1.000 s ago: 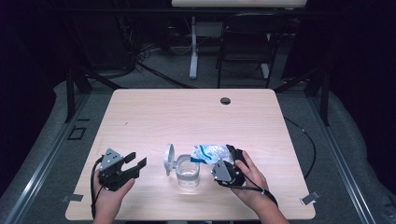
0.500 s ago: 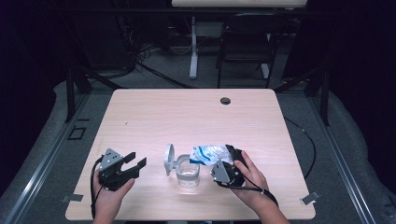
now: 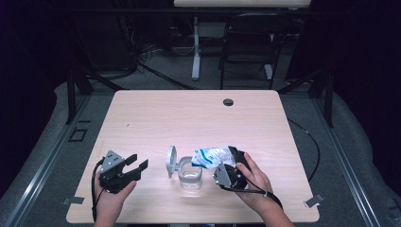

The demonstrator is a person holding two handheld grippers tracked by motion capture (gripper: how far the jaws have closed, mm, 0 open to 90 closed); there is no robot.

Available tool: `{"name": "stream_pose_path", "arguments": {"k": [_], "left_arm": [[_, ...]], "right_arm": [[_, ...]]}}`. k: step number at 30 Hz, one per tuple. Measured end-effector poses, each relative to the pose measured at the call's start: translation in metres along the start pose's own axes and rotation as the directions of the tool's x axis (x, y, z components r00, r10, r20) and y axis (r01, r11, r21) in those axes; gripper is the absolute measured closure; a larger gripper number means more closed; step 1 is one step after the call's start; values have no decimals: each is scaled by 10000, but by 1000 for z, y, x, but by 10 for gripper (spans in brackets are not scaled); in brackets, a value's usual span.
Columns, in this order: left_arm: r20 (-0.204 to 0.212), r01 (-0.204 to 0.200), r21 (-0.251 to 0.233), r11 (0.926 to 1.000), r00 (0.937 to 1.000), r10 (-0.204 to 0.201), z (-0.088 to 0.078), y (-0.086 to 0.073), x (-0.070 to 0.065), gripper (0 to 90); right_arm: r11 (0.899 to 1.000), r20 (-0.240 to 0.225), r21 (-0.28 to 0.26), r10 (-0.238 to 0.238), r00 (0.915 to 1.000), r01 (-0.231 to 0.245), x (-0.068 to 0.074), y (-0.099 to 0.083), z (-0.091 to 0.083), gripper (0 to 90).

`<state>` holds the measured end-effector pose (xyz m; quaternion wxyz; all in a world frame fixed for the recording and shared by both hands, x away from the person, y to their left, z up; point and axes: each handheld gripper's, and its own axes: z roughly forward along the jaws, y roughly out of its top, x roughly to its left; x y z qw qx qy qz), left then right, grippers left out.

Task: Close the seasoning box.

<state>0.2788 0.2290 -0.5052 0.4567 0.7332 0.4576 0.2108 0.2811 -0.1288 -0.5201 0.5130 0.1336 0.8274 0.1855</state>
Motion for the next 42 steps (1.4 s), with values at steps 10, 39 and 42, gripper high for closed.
{"name": "stream_pose_path", "arguments": {"k": [10,39,42], "left_arm": [[0,20,-7,10000,10000,-20,0,0,0,491],[10,69,40,10000,10000,-69,1,-2,3,492],[8,71,33,10000,10000,-71,1,-2,3,492]], "right_arm": [[9986,268,-142,-499,9984,503,2,-1,3,398],[9874,-254,262,-1556,9875,1562,-5,3,3,402],[9842,-408,329,-1725,9842,1739,-5,5,2,402]]}}
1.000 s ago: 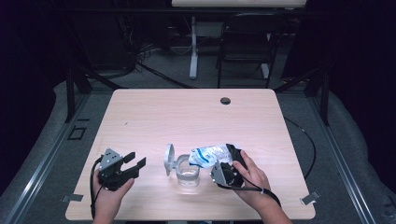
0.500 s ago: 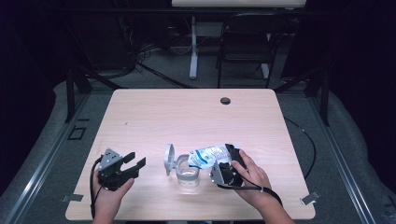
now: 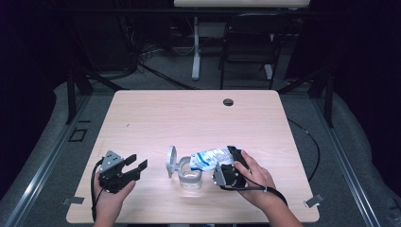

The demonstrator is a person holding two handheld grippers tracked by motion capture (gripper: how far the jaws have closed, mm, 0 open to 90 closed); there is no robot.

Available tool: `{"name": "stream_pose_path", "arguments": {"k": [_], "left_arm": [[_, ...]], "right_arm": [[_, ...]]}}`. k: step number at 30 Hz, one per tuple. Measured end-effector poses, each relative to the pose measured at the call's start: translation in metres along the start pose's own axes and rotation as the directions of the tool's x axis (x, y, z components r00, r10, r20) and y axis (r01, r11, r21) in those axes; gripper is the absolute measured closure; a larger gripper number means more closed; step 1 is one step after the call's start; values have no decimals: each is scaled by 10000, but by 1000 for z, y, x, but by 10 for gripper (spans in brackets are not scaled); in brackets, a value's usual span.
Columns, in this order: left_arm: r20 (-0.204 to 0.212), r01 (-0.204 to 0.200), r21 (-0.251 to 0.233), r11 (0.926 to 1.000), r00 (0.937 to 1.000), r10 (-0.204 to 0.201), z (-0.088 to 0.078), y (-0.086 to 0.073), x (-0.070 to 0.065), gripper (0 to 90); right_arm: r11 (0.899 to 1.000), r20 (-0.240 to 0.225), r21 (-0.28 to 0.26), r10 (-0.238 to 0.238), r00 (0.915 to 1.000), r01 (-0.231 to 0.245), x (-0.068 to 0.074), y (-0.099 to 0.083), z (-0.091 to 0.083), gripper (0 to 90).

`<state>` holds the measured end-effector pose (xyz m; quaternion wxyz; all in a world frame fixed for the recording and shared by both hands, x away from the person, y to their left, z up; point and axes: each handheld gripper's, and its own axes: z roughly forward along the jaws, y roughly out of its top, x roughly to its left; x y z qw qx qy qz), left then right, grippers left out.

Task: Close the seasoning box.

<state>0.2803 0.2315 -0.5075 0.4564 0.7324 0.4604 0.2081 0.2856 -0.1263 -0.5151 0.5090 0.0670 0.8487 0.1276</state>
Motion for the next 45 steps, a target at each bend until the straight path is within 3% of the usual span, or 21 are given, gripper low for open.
{"name": "stream_pose_path", "arguments": {"k": [12,17,20,22,23,25,29,30,32,35,45], "left_arm": [[-3,9,-29,10000,10000,-9,0,0,1,492],[-1,22,-21,10000,10000,-22,0,0,1,491],[-24,8,-12,10000,10000,-8,0,0,1,492],[-12,2,0,10000,10000,-2,0,0,1,492],[-9,5,-2,10000,10000,-5,0,0,1,492],[-13,0,-6,10000,10000,0,0,0,1,492],[-8,37,-36,10000,10000,-37,0,0,1,491],[-8,34,-31,10000,10000,-34,0,0,1,492],[-7,37,-31,10000,10000,-37,0,0,1,492],[-15,20,-25,10000,10000,-20,0,0,1,492],[-17,25,-46,10000,10000,-25,0,0,1,492]], "right_arm": [[9984,-190,107,-545,9983,548,-4,1,0,402],[9940,-121,333,-1036,9945,1040,-5,3,-3,402],[9947,-136,159,-1014,9947,1017,-5,3,-2,402],[9901,-69,446,-1331,9911,1333,-6,5,-4,403],[9925,-89,221,-1200,9927,1201,-4,4,-2,403],[9879,-82,458,-1479,9890,1481,-5,6,-2,404],[9875,-82,440,-1508,9885,1510,-4,7,-1,404],[9822,-41,671,-1753,9845,1752,-5,8,-2,404],[9838,-20,493,-1723,9850,1722,-4,8,-1,404],[9787,-74,706,-1927,9812,1927,-5,9,-1,405],[9769,21,787,-1994,9799,1986,-4,9,0,406]]}}
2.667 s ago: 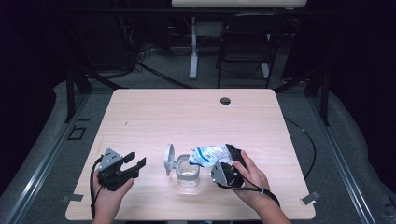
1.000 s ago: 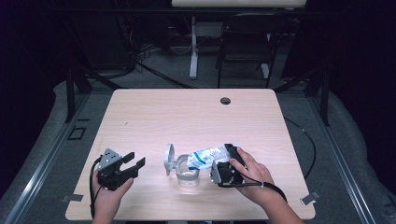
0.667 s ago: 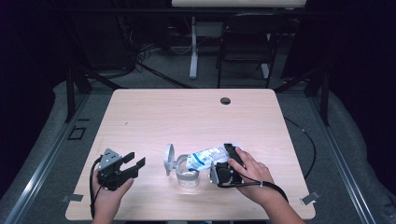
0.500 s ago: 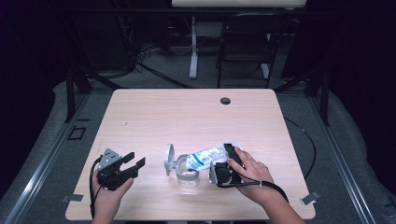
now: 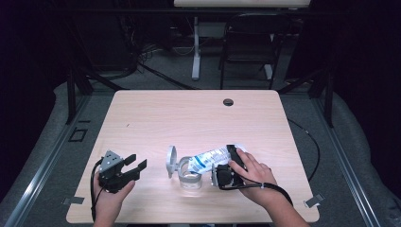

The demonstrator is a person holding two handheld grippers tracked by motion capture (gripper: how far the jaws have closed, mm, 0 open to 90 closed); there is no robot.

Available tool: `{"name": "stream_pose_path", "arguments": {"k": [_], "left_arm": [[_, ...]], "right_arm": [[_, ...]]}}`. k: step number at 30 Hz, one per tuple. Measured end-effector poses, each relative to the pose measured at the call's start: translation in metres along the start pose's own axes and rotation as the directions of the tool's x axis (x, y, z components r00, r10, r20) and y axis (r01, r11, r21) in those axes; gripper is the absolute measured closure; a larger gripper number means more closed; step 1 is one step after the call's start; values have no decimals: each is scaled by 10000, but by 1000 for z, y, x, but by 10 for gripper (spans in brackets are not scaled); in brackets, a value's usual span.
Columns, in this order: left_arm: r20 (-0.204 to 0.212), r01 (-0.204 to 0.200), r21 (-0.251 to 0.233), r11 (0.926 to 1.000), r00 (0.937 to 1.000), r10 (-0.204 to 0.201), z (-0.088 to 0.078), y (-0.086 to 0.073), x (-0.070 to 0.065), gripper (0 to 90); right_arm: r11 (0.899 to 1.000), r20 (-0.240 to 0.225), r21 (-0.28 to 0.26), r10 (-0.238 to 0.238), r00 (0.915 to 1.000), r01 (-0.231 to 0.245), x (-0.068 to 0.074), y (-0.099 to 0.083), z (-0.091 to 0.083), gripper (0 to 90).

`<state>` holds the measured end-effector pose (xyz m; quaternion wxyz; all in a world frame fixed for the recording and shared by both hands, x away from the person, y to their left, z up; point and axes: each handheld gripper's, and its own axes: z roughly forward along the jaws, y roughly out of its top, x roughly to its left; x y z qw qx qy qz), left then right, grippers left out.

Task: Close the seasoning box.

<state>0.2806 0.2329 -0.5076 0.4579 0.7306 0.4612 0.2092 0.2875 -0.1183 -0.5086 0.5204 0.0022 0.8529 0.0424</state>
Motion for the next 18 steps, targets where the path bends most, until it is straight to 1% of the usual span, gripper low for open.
{"name": "stream_pose_path", "arguments": {"k": [3,7,8,9,10,12,13,14,17,18], "left_arm": [[2,2,2,10000,10000,-2,0,0,0,491],[16,19,14,10000,10000,-19,0,0,0,491],[20,20,10,10000,10000,-20,0,0,-1,491],[22,17,11,10000,10000,-17,0,0,-1,491],[20,22,6,10000,10000,-22,0,0,0,491],[6,6,-5,10000,10000,-6,0,0,0,491],[9,17,-10,10000,10000,-17,0,0,0,491],[2,37,0,10000,10000,-37,0,0,0,490],[11,51,11,10000,10000,-51,0,0,0,490],[11,47,15,10000,10000,-47,0,0,0,489]], "right_arm": [[10000,75,-4,-34,10000,34,0,0,0,406],[10000,64,42,-79,9999,79,-1,1,0,406],[9995,79,204,-235,9997,233,-2,1,-1,406],[9992,112,281,-292,9995,289,-3,2,-2,406],[9998,91,129,-174,9998,172,-2,2,-1,406],[9996,94,133,-234,9997,232,-2,2,0,407],[9992,68,218,-327,9994,326,-2,3,-1,407],[9995,87,128,-274,9996,273,-1,3,0,407],[9989,37,252,-406,9992,405,-1,4,0,408],[9972,81,471,-577,9983,573,-2,5,-2,408]]}}
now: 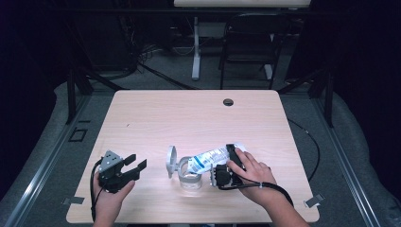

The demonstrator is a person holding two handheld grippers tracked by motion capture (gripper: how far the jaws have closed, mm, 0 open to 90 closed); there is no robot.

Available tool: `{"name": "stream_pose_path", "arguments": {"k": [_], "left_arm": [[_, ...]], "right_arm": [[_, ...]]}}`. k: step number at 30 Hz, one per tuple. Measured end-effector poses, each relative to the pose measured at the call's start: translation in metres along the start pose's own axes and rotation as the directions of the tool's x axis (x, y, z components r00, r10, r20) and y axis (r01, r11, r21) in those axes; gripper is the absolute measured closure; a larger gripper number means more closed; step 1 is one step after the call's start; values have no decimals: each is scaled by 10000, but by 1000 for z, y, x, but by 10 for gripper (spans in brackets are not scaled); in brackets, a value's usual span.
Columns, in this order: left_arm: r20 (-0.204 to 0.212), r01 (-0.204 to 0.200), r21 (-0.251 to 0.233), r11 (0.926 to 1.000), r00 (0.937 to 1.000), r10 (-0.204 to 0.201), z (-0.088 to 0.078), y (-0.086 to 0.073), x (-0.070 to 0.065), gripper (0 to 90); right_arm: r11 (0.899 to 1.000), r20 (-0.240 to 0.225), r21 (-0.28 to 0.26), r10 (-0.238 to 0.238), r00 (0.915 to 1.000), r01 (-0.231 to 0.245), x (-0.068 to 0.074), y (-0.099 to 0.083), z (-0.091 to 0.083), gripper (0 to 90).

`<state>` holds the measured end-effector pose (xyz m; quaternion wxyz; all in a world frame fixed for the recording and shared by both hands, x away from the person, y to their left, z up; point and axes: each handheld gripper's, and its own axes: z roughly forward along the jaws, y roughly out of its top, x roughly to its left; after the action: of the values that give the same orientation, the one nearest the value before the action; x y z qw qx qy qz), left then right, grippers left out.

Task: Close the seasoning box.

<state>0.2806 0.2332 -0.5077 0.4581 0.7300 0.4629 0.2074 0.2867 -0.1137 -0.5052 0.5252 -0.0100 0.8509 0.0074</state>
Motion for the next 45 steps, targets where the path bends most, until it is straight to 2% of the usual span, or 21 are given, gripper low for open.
{"name": "stream_pose_path", "arguments": {"k": [1,3,5,9,14,20,30,45], "left_arm": [[1,1,-2,10000,10000,-1,0,0,0,489],[1,0,-3,10000,10000,0,0,0,0,488],[11,5,1,10000,10000,-5,0,0,0,487],[19,5,-4,10000,10000,-5,0,0,0,487],[22,35,-21,10000,10000,-35,0,0,0,487],[30,-2,-21,10000,10000,2,0,0,0,487],[41,2,-20,10000,10000,-2,0,0,0,487],[47,6,-4,10000,10000,-6,0,0,1,487]], "right_arm": [[9995,-94,-235,218,9997,-220,1,-1,2,409],[9997,-110,-178,177,9998,-179,1,0,2,408],[9999,-56,104,-77,10000,77,-1,1,0,408],[10000,-4,-57,-66,10000,66,-1,1,1,409],[9995,37,167,-262,9997,261,-2,2,-1,410],[9995,64,45,-313,9995,312,-3,2,-2,411],[9983,193,150,-560,9982,557,-3,4,-3,412],[9979,215,296,-583,9981,577,-4,4,-3,413]]}}
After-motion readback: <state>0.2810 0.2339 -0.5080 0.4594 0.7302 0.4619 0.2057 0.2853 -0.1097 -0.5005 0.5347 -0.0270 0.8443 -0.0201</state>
